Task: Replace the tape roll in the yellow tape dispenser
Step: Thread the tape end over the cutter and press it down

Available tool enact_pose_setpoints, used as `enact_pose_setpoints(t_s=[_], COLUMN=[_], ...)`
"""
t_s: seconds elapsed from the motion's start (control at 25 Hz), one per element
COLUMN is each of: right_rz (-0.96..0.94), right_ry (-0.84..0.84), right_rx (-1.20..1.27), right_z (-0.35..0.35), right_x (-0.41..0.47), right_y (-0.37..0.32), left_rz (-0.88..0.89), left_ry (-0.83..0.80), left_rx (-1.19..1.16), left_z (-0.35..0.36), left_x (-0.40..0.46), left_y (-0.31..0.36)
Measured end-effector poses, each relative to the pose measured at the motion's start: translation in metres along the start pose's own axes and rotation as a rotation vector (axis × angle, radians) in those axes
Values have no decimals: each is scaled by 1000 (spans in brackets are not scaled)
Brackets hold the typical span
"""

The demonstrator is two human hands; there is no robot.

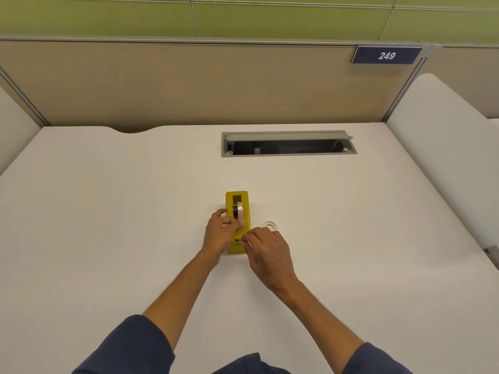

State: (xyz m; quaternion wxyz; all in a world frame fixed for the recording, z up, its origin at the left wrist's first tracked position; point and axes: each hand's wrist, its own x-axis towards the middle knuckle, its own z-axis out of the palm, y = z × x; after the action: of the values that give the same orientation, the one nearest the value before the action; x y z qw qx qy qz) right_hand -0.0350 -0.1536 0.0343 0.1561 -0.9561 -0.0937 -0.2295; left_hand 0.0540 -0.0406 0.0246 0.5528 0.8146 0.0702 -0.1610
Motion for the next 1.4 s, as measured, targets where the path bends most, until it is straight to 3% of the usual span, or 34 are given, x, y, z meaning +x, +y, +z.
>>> enact_pose_setpoints(t_s=[0.4,0.56,1.4], right_rz=[-5,2,-1], right_ry=[0,-10,-2], right_rx=[7,13,4], right_z=[-3,-2,22], right_x=[0,-3,-15], right_y=[-1,-2,5], left_rz=[1,84,253], left_ry=[-20,80,35], left_rx=[-104,-21,147], left_z=[-5,-11,-12], left_x=[-19,-28,-41], left_y=[-5,-20,-32])
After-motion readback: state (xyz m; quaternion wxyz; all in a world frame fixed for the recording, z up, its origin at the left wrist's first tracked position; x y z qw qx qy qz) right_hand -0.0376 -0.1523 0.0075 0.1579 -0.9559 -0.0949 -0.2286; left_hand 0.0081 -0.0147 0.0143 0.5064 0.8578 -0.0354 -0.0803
